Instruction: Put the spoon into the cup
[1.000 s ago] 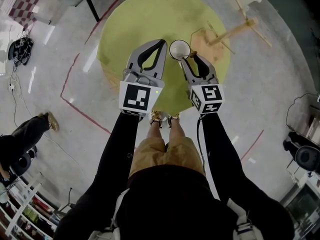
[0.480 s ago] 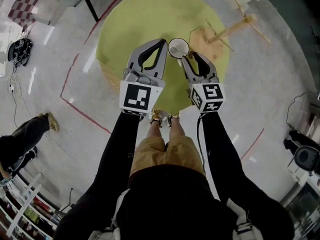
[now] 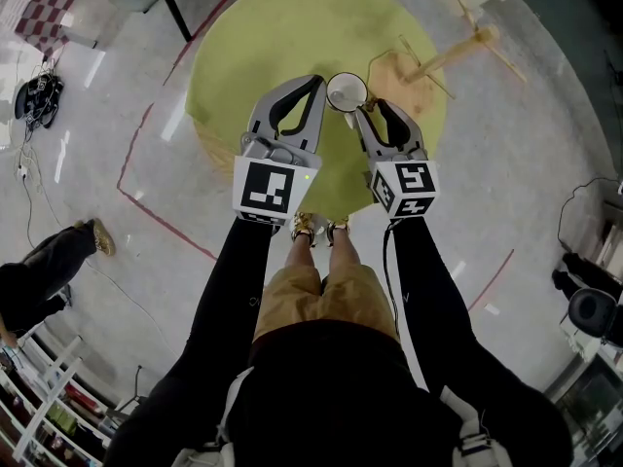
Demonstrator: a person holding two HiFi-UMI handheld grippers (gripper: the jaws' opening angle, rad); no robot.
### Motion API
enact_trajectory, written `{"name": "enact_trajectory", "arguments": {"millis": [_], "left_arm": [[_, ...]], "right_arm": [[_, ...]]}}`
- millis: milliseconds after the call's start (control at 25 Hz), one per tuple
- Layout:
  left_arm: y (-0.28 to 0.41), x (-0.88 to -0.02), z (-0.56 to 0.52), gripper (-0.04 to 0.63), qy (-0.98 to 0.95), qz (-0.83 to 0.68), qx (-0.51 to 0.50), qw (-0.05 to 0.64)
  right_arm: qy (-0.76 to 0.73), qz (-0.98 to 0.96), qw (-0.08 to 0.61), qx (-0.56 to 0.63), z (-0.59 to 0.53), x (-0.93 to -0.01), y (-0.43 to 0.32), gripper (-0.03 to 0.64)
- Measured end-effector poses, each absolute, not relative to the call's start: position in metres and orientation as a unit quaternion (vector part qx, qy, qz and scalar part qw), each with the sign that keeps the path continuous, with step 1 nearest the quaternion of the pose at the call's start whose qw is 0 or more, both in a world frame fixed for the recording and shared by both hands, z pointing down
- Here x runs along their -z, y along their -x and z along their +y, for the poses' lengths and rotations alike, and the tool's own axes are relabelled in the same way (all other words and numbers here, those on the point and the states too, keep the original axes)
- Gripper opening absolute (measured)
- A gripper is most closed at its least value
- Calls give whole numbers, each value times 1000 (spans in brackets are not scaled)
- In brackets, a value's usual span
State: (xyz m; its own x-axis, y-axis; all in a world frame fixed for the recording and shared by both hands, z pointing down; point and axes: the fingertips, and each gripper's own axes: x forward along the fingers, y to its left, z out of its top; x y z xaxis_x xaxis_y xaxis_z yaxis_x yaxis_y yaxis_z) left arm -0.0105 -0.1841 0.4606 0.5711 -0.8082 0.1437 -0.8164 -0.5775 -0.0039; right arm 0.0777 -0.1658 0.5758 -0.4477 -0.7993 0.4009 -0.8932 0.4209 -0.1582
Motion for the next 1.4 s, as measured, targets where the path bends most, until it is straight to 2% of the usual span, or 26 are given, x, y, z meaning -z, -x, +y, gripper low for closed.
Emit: {"name": "enact_trajectory", "arguments": {"millis": [640, 1400], "left_arm": [[12, -451, -187, 15, -884, -463, -67, 12], [43, -377, -183, 15, -862, -500, -77, 8]], "right_arm": [[-525, -830, 117, -147, -172, -550, -83, 184], [-519, -849, 72, -67, -183, -409, -75, 183]]}}
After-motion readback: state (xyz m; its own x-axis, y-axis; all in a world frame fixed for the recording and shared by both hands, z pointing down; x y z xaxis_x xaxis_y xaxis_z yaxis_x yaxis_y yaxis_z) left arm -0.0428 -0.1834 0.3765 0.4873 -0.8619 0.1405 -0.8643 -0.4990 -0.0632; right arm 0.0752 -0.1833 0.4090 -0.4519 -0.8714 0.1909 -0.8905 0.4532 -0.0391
